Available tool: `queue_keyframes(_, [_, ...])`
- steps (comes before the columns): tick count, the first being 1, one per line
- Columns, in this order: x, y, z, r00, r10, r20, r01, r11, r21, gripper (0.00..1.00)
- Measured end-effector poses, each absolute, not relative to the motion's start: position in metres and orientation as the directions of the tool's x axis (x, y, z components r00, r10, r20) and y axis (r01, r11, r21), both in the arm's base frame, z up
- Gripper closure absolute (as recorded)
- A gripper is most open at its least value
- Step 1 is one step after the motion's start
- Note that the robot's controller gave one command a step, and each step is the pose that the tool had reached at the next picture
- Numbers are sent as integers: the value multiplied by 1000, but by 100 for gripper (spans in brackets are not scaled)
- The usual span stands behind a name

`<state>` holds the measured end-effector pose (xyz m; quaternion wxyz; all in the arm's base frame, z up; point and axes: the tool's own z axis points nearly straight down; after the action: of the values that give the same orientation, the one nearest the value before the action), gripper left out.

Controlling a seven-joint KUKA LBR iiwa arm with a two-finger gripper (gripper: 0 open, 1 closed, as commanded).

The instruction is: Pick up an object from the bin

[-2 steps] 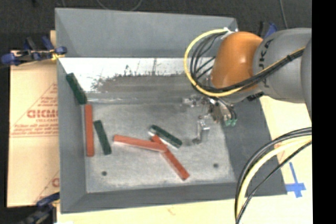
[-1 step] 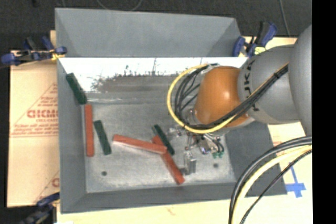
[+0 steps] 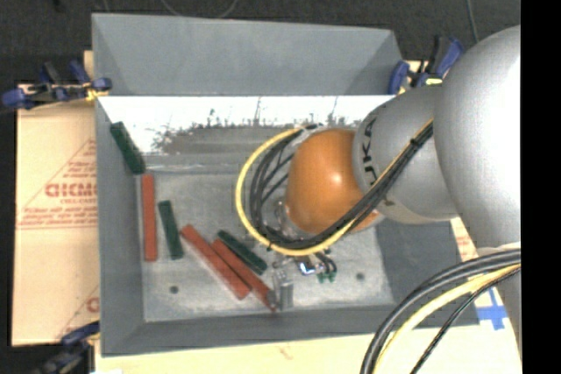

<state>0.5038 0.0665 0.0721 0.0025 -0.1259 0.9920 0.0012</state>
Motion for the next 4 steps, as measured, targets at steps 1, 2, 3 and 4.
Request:
queue_keyframes(1, [505,62,72,-969,-248,-7,-248,969,-1,100])
queue_keyframes(2, [552,83,82,-978,-208,-9,-208,978,1,100])
queue_keyframes(3, [503,80,173,-970,-241,-9,-241,971,-2,100])
queue_keyframes(4, [502,80,169,-970,-243,-3,-243,970,-1,0])
